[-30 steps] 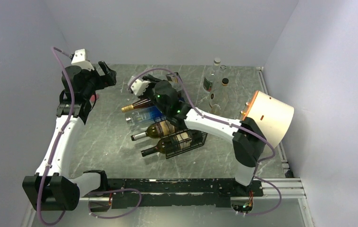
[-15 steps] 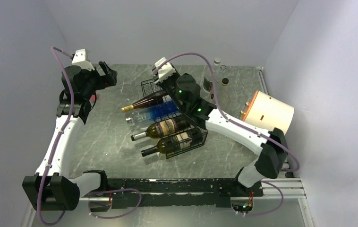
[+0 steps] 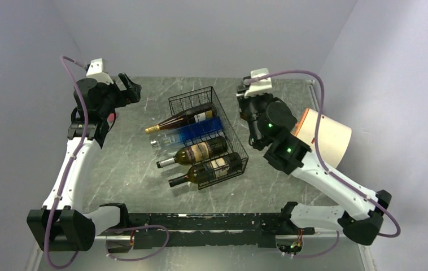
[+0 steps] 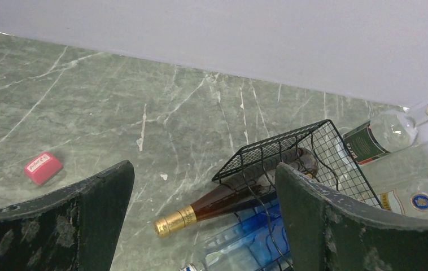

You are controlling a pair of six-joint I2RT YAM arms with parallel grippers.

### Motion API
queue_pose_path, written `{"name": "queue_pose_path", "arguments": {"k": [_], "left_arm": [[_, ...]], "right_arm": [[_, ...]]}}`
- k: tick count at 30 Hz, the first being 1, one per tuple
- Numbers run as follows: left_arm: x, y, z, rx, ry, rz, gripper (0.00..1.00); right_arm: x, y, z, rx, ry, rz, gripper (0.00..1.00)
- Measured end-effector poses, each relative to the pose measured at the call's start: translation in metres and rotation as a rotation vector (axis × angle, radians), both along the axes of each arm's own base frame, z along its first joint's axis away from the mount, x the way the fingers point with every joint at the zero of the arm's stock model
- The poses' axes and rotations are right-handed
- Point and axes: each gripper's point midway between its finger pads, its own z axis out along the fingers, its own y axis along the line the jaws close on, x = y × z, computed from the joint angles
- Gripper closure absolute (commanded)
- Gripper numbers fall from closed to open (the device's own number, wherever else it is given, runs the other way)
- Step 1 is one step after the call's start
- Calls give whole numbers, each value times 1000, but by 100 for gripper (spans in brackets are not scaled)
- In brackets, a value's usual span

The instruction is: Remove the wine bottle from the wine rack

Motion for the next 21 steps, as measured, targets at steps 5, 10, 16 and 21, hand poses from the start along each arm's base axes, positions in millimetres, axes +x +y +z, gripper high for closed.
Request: {"name": "queue_pose_path", "arguments": {"k": [5,10,16,21], "left_arm": [[1,-3,-3,-12,10,-15,2],[3,-5,-8,-16,24,-23,2],[6,-6,-13,-22,38,-29,3],[7,-8,-17,-29,51,-38,3]], "right_arm": [[-12,-33,-34,-25,56,-83,100],[-1,-45,-74,-81,147,-146,100],[18,-73,-104,-6,220,-231,100],[24,-84,-141,29,270,-274,100]]}}
